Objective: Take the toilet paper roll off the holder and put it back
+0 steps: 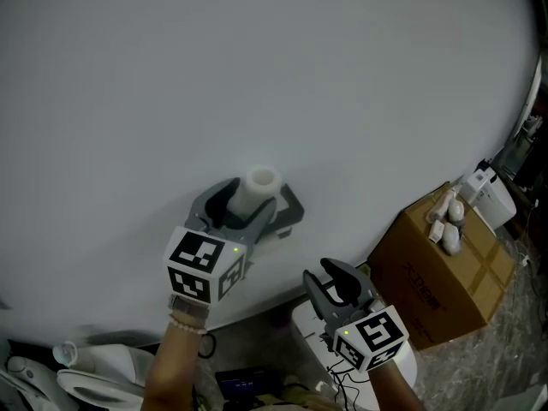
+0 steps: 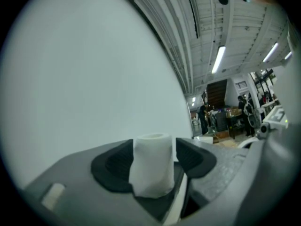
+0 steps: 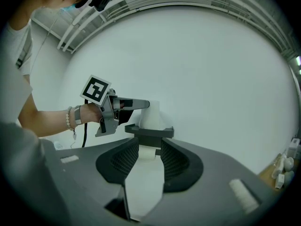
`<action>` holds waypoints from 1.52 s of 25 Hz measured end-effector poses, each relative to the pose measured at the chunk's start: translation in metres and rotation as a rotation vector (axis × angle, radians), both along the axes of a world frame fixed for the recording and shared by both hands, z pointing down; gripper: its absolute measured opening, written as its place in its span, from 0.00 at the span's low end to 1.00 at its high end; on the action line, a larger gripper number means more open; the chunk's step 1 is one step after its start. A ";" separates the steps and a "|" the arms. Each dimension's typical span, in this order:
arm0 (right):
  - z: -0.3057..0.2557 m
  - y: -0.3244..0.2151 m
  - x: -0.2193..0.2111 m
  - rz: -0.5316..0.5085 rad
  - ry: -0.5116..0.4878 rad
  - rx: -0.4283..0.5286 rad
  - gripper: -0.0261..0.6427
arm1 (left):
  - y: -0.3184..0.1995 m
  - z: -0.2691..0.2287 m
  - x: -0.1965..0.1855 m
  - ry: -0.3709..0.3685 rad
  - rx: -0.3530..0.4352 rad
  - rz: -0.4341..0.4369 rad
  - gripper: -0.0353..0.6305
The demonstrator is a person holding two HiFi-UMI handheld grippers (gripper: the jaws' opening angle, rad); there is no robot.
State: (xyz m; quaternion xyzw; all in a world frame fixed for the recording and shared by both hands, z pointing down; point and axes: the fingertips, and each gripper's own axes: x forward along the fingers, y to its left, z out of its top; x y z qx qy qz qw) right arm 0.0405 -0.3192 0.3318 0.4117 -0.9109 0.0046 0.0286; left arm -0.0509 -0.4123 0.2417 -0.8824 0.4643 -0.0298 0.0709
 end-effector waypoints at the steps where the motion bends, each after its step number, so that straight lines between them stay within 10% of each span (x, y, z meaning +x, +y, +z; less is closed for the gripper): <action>1: 0.000 -0.001 0.000 -0.002 0.000 -0.002 0.24 | -0.002 0.000 0.001 -0.003 -0.002 -0.002 0.46; 38: -0.028 -0.036 -0.040 -0.122 0.014 0.053 0.41 | 0.024 -0.034 0.019 -0.054 0.100 0.040 0.41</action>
